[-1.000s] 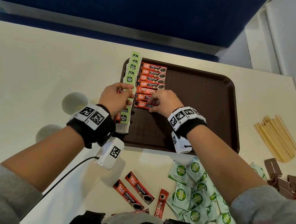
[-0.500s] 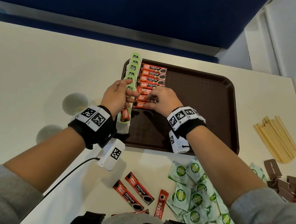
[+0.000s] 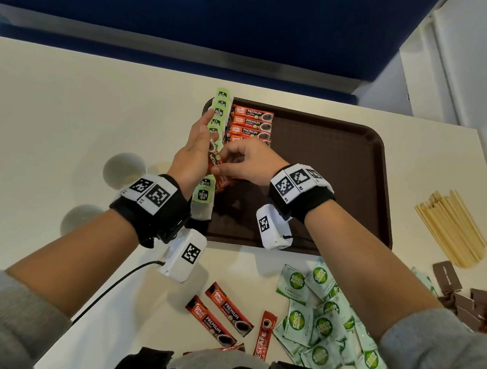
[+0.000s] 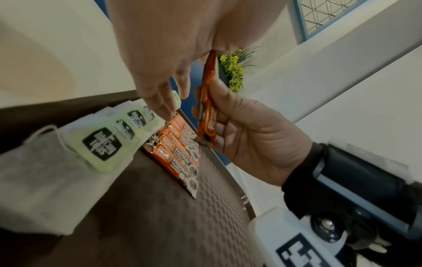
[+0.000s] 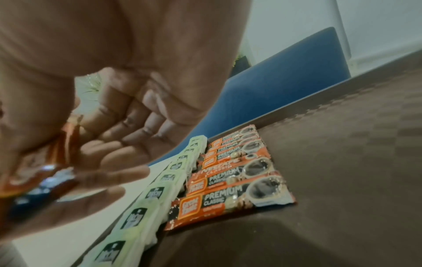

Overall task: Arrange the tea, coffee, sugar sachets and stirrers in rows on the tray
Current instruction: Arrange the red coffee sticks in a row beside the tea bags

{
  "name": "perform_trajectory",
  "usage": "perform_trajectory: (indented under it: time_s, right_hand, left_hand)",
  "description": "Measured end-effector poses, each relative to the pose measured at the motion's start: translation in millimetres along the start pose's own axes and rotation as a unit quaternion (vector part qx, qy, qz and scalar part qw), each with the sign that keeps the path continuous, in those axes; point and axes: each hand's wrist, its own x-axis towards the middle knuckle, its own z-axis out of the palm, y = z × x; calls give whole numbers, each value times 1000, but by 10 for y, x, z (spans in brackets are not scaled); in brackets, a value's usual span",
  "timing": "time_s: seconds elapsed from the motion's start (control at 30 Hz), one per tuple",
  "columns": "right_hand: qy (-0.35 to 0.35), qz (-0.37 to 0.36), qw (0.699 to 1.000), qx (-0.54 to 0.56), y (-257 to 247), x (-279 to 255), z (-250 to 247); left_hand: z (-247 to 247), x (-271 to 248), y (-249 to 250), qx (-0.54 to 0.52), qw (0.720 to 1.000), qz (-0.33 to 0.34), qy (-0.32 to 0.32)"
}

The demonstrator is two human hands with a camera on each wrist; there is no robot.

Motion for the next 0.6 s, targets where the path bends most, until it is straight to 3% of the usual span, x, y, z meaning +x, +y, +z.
perform_trajectory:
  time_s: [0.13,0.23,0.4,0.5,0.6]
  right_hand:
    - [39,12,994,106,28,-36,-52]
    - [75,30,981,178,81,-55,-97]
    - [107,72,967,220,168,-123,-145]
    - [143,58,981,115,261,-168,-198]
    - [83,73,993,-45,307,-210,-263]
  left_hand:
    - [-10,-7,2,8,999,-43,-6]
    - [-27,-31,-64,34,998,-40,-33]
    - [-46,-2,-98,78,996,-24,-26]
    - [-59,23,-118,169,985,-3,-21]
    - [-51,16,-107,244,969,16,-24]
